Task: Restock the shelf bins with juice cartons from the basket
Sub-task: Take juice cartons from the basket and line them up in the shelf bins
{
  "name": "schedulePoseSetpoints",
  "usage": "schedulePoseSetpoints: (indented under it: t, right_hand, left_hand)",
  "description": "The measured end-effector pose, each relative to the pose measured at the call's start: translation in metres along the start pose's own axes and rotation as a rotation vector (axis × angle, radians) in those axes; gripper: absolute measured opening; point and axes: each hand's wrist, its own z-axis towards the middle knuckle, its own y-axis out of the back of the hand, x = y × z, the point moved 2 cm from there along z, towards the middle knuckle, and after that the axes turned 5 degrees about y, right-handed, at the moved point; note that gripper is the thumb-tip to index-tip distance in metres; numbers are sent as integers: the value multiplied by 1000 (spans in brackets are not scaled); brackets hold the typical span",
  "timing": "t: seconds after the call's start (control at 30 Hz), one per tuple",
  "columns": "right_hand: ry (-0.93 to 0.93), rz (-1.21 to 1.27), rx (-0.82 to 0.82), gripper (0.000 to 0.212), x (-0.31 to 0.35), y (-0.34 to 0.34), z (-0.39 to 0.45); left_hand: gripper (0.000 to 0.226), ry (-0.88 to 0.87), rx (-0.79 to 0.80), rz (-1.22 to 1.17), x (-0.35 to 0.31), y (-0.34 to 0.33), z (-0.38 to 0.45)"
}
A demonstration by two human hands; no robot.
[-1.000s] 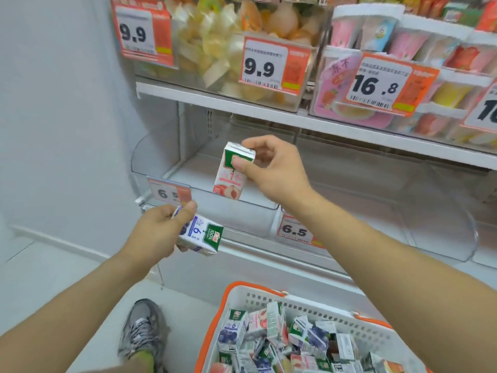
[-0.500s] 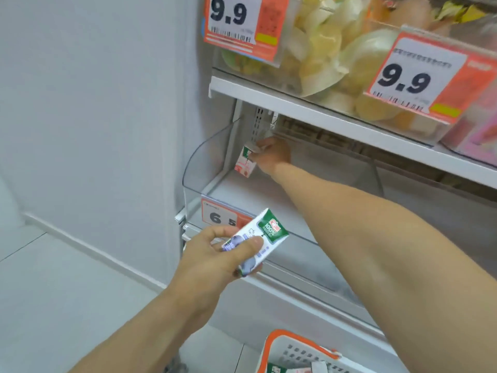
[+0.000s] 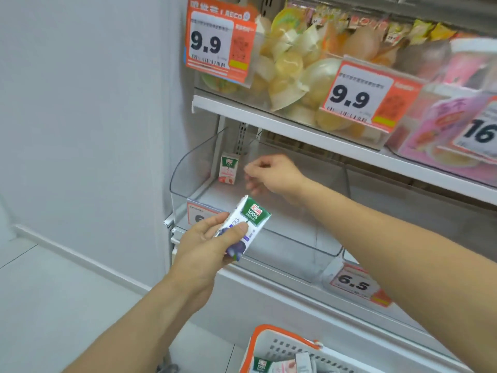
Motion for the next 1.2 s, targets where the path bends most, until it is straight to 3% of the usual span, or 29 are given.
schedulePoseSetpoints:
  t: [0.17,0.23,0.37,0.57,0.73,0.8,0.97,1.07,1.2]
  right_hand:
    - [-2,126,148,28,14,51,-130]
    - [33,153,125,30,12,71,-171]
    - [92,174,-83,32,-5,117,-232]
    - [139,117,-335,30,-56,197,-315]
    - [205,4,-605,31,-94,263,-383]
    - [209,12,-745,31,-108,295,-405]
    - [61,-53,-963,31,-153,372,-418]
    - [-47,-154,-935,32,-182,406,-389]
    - [-176,-32,-784,32,-216,431,-319]
  left_hand:
    - [35,-35,134,-7,4,-41,-19]
    - [39,-43,210,8,11,-66,-28]
    - [58,-96,343,152,34,-121,-47]
    - [33,-363,441,499,90,-206,-73]
    - [59,-569,518,835,141,-273,-76]
    - [59,-656,506,967,158,-290,-67]
    - [26,-910,394,1276,192,-312,-51]
    - [17,-1011,324,1276,200,-316,-46]
    - [16,-1017,327,1244,202,-314,-42]
